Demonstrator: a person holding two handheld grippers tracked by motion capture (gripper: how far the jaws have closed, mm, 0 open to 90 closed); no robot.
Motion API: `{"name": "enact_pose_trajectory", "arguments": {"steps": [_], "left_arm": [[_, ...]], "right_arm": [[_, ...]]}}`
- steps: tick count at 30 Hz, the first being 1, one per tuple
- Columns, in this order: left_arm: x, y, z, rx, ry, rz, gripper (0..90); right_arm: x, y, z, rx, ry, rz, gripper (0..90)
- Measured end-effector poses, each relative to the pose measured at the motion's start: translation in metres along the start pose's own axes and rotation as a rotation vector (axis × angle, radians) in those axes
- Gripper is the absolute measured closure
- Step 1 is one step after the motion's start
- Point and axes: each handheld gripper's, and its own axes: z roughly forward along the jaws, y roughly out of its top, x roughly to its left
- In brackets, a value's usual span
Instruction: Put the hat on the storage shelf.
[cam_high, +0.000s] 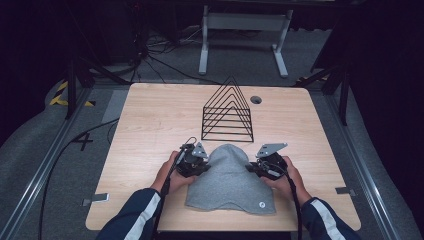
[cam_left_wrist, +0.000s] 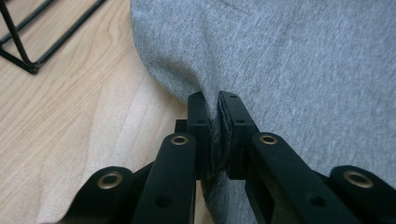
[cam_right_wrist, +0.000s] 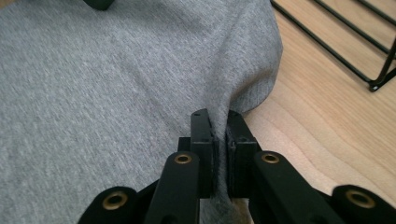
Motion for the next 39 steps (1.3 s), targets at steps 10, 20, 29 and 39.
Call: {"name": "enact_pose_trajectory", "arguments": {"steps": [10,20,29,39], "left_arm": [[-0.003,0.001,-0.005,-0.017,0.015,0.015,84.2],[-0.005,0.006,-0.014,-0.050,0.030,0.029,84.3],[-0.008,0.015,-0.029,-0.093,0.050,0.055,84.3],[-0.005,0.032,-0.044,-0.144,0.058,0.072,84.5]], "right_arm": [[0.001,0.001,-0.005,-0.019,-0.011,-0.010,84.6],[0.000,0.005,-0.016,-0.062,-0.021,-0.015,84.6],[0.001,0.012,-0.029,-0.099,-0.039,-0.028,84.6],[-0.002,0.023,-0.052,-0.162,-0.066,-0.032,84.7]]}}
